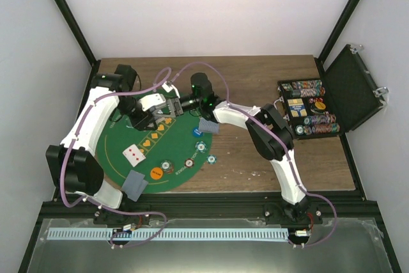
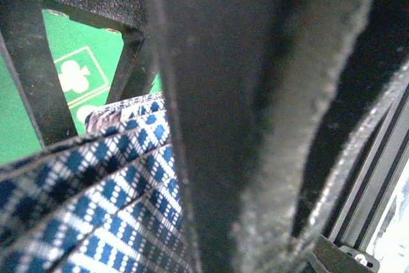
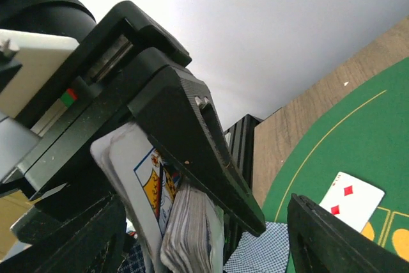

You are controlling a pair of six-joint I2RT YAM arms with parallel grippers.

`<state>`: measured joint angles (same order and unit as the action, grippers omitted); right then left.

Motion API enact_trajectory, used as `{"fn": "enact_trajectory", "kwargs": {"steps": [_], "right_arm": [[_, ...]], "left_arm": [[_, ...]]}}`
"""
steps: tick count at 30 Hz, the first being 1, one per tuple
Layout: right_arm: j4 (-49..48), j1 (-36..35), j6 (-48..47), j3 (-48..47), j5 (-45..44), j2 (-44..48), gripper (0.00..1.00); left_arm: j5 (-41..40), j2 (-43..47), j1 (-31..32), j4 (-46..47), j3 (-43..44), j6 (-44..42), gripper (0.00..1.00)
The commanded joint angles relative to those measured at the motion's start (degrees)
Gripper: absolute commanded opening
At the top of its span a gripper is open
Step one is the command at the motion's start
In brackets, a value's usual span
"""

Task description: Distribute texas hold em gaming equipment

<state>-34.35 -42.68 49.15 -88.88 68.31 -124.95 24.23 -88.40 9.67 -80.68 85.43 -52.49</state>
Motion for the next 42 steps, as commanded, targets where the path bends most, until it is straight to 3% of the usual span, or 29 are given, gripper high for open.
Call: {"fn": "enact_trajectory", "kwargs": {"steps": [1, 11, 26, 28, 35, 37, 42], "right_arm": [[8.0, -1.3, -7.1, -4.2, -3.3, 0.2, 0.68], [16.5, 1.7, -11.7, 0.1, -12.4, 4.7, 0.48], [25.6, 2.7, -19.8, 1.7, -19.3, 9.4, 0.45], [25.1, 2.7, -20.4, 1.6, -17.9, 9.3, 0.46], [17.0, 2.0, -15.6, -4.0, -0.7, 4.4, 0.52], [12.8, 1.5, -11.7, -4.5, 1.2, 3.1, 0.53], [14.7, 0.0, -10.8, -8.2, 2.0, -0.1, 0.54]], "left_arm": [[1.5, -0.1, 0.3, 0.3, 1.2, -0.1, 0.44], [1.1, 1.6, 0.3, -0.6, -0.9, -2.6, 0.42], [-0.4, 1.3, 0.2, -0.2, -1.5, -2.4, 0.42], [-0.3, 1.4, 0.2, -0.3, -1.6, -2.4, 0.42], [1.4, 0.8, 0.3, -0.5, -1.2, -2.3, 0.42], [1.4, 0.4, 0.3, -0.5, -1.1, -2.0, 0.42], [1.0, 0.4, 0.3, -0.4, -0.9, -2.2, 0.43]]}}
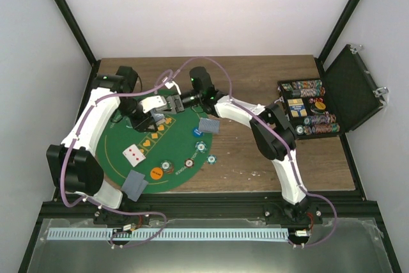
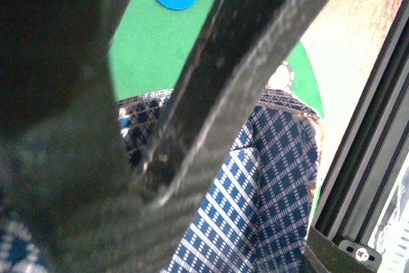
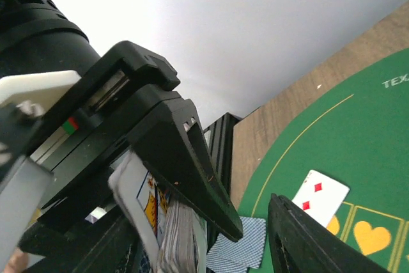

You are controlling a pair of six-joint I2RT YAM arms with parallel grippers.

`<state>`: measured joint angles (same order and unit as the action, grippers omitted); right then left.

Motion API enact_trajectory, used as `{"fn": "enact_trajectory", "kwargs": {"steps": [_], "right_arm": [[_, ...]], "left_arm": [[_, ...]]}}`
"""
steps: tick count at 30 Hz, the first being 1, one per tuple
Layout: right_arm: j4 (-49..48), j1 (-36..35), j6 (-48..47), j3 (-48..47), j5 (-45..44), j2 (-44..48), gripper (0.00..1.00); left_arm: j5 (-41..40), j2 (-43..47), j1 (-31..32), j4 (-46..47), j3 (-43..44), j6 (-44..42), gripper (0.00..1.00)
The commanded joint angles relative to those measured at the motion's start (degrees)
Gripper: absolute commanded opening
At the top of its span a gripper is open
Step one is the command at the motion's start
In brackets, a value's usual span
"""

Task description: Distribute texas hold em gaming equipment

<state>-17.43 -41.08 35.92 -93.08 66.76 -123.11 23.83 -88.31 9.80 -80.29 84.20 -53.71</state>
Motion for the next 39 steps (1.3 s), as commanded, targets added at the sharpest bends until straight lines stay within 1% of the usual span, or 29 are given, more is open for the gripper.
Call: {"fn": "enact_trajectory", "kwargs": {"steps": [1, 4, 5, 6, 10, 11, 14, 15, 17, 19, 21, 23, 27, 31, 35, 39], "right_arm": [[-2.6, -1.8, 2.6, -4.1, 3.9, -2.3, 0.55], [-3.0, -2.8, 2.9, -4.7, 4.6, -3.0, 0.57], [-2.8, -3.0, 2.9, -5.0, 4.5, -3.2, 0.57], [-2.6, -3.2, 2.9, -5.2, 4.5, -3.4, 0.53], [-2.2, -3.3, 2.9, -5.0, 4.7, -3.3, 0.29], [-2.0, -3.3, 2.6, -4.9, 4.7, -3.2, 0.21], [-1.4, -3.2, 2.0, -4.7, 4.8, -2.6, 0.08], [-1.3, -3.2, 1.8, -4.6, 4.9, -2.5, 0.05], [-1.1, -2.9, 1.4, -4.1, 4.8, -2.0, 0.01], [-1.3, -2.5, 1.1, -3.3, 4.6, -1.4, 0.01], [-1.6, -2.0, 1.1, -2.5, 4.4, -0.9, 0.01], [-2.0, -1.6, 1.4, -2.0, 4.3, -0.5, 0.01], [-2.8, -1.4, 2.0, -1.9, 4.1, -0.3, 0.01], [-3.7, -1.5, 2.7, -1.9, 4.2, -0.4, 0.01], [-5.2, -1.5, 4.0, -1.9, 5.1, -0.4, 0.02], [-5.5, -1.5, 4.0, -1.8, 5.3, -0.2, 0.06]], "left_arm": [[1.4, 0.3, 0.2, -0.6, 0.4, -1.0, 0.43], [1.2, 0.1, 0.2, -0.3, 0.3, -0.8, 0.44], [1.2, -0.1, 0.2, -0.2, 0.3, -0.7, 0.44], [1.2, -0.2, 0.2, -0.1, 0.3, -0.6, 0.45], [0.5, -0.3, 0.2, 0.4, 0.0, -0.3, 0.45], [0.2, -0.3, 0.2, 0.6, -0.1, -0.2, 0.45], [-1.5, 0.1, 0.2, 1.5, -0.7, 0.1, 0.47], [-2.3, 0.3, 0.1, 2.0, -0.9, 0.2, 0.51], [-4.0, 0.8, 0.0, 3.0, -1.5, 0.3, 0.65], [-5.1, 2.0, -0.9, 4.2, -2.2, -0.3, 0.75], [-5.4, 2.9, -2.2, 5.2, -2.5, -0.4, 0.80], [-5.5, 3.6, -3.2, 6.3, -2.6, -0.3, 0.83], [-4.7, 5.1, -4.1, 8.4, -4.3, -1.3, 0.84], [-2.6, 4.8, -4.3, 8.5, -4.3, -1.6, 0.76], [0.0, 4.0, -4.2, 8.3, -4.2, -1.8, 0.73], [1.2, 3.6, -3.6, 8.4, -3.9, -1.9, 0.61]]}}
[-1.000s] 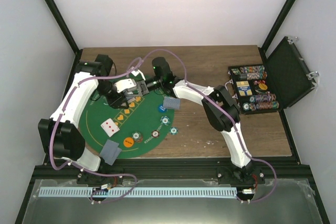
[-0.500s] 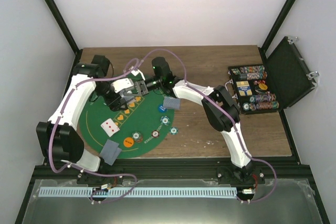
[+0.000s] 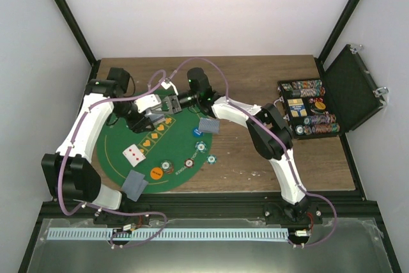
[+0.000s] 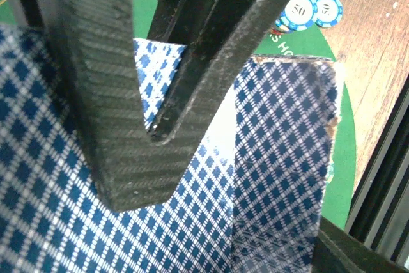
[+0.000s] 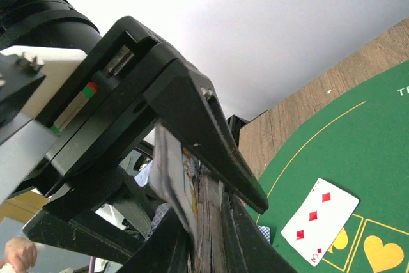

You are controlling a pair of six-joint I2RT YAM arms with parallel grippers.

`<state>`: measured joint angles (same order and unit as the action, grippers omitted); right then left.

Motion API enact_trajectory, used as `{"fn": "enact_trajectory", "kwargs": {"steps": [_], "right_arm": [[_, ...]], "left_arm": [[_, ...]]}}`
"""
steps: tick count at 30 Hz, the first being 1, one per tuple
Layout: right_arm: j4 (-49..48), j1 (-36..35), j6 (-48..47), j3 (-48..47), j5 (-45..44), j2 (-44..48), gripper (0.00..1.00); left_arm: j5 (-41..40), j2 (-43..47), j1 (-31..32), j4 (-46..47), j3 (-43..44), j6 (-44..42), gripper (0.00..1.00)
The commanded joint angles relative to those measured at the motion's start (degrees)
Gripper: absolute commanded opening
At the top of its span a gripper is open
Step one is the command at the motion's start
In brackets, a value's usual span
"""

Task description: Distribute texas hold em gaming equipment

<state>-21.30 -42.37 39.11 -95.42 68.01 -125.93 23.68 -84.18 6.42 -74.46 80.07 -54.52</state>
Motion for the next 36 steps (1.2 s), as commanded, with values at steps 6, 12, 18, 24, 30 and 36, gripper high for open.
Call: {"fn": "enact_trajectory", "kwargs": {"steps": [6, 12, 18, 24, 30, 36], "right_arm": [[-1.4, -0.2, 0.7, 0.9, 3.4, 2.6, 0.19], [-0.5, -0.2, 0.0, 0.8, 2.7, 2.5, 0.35], [4.1, 0.1, -3.3, 0.5, -1.0, 3.1, 0.39], [7.9, 1.1, -7.8, 3.0, -7.8, 5.9, 0.41], [11.3, 1.6, -9.8, 3.0, -10.1, 6.7, 0.40], [16.0, 2.0, -14.1, 3.8, -14.4, 8.8, 0.39]], "left_arm": [[2.0, -0.3, 0.3, 2.3, 0.5, -1.4, 0.53], [1.8, -0.4, 0.3, 1.1, 0.5, -2.1, 0.52], [1.7, -0.7, 0.4, 0.2, 0.9, -2.7, 0.52], [2.2, -0.7, 0.4, -1.1, 1.5, -3.1, 0.52], [2.9, -0.3, 0.3, -1.7, 1.1, -3.6, 0.51], [2.6, -0.4, 0.4, -2.0, 1.4, -3.7, 0.51]]}}
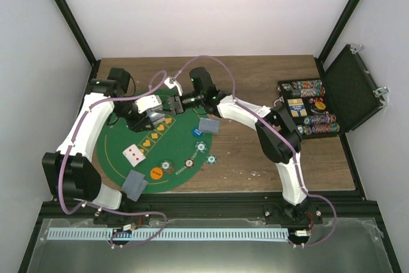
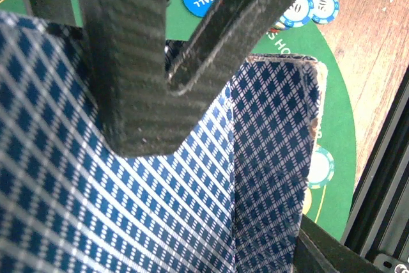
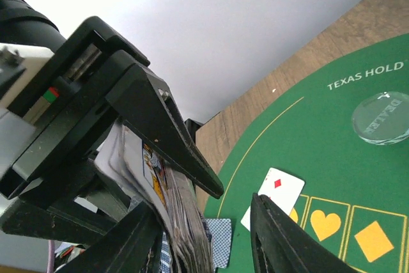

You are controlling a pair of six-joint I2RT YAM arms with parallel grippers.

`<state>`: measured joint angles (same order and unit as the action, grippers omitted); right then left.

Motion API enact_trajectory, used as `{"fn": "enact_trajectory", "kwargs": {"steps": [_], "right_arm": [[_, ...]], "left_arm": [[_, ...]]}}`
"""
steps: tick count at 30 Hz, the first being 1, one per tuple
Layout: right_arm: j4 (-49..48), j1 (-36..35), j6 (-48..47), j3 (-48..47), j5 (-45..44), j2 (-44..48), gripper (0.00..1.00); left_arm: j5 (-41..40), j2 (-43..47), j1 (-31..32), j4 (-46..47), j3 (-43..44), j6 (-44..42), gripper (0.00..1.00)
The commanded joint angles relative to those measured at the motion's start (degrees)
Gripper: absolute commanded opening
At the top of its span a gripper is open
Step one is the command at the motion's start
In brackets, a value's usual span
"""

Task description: Distribute texas hold em gaming equipment

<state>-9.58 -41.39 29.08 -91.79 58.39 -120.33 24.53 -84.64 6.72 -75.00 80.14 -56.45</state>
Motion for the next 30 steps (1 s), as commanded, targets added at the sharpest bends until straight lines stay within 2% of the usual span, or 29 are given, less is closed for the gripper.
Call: {"fn": "enact_trajectory", "kwargs": {"steps": [1, 12, 16, 24, 30], "right_arm": [[4.9, 1.0, -4.7, 0.0, -4.9, 3.4, 0.39], [8.4, 1.0, -7.3, -1.1, -6.0, 4.4, 0.39], [9.2, 1.0, -8.2, -0.7, -7.0, 5.2, 0.33], [10.7, 1.1, -9.3, -1.0, -8.0, 6.3, 0.30], [11.4, 1.0, -10.0, -1.2, -8.5, 6.6, 0.35]], "left_arm": [[1.7, 0.1, 0.0, -1.5, 1.4, -1.8, 0.51], [1.4, -0.1, 0.0, -1.3, 1.2, -1.3, 0.50], [1.3, -0.1, 0.0, -0.7, 0.9, -1.2, 0.50], [0.6, -0.2, 0.0, 0.1, 0.1, -0.8, 0.49], [0.6, -0.2, 0.0, -0.1, 0.4, -0.8, 0.49]]}}
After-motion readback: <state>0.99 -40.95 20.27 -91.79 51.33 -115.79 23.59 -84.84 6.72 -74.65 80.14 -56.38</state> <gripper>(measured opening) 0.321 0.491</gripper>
